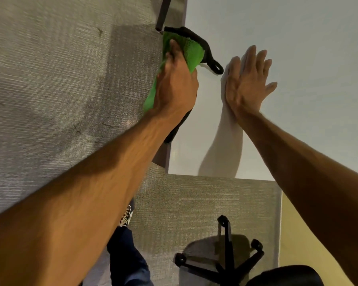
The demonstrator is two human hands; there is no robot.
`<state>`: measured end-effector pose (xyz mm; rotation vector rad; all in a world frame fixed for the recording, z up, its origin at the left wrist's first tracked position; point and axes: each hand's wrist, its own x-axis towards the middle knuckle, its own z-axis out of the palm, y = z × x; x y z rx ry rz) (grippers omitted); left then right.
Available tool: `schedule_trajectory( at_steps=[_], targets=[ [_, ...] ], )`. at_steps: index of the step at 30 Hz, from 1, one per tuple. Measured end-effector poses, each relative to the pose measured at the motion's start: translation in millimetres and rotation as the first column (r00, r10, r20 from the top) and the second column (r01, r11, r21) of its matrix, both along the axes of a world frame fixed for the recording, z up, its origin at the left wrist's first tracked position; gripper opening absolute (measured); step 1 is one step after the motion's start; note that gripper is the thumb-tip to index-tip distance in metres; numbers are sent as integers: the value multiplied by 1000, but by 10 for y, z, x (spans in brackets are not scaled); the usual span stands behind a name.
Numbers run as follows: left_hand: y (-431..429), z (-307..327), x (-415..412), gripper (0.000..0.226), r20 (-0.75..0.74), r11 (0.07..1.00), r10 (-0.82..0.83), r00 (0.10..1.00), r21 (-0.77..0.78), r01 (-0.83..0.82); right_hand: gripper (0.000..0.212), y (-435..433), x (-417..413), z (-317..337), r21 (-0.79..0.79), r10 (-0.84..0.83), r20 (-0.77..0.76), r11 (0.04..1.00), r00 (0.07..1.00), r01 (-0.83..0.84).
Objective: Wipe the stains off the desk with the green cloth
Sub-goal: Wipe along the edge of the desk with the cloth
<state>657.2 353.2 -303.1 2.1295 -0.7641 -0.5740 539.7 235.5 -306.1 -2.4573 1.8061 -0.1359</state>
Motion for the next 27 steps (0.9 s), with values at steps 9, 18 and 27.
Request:
schedule_trajectory(
  at_steps=[9, 18, 27],
  targets=[
    [663, 78, -368, 69, -40, 998, -60, 997, -5, 59, 63, 449, -402, -6, 76, 336, 36, 938, 941, -337],
    [1403, 47, -900, 73, -132, 999, -20, 991, -40, 15, 68, 648, -436, -42, 41, 355, 18, 934, 935, -356],
    [656, 84, -411, 70, -50, 1000, -26, 998, 13, 27, 66, 652, -413, -28, 29, 325, 19, 945, 946, -325]
  ],
)
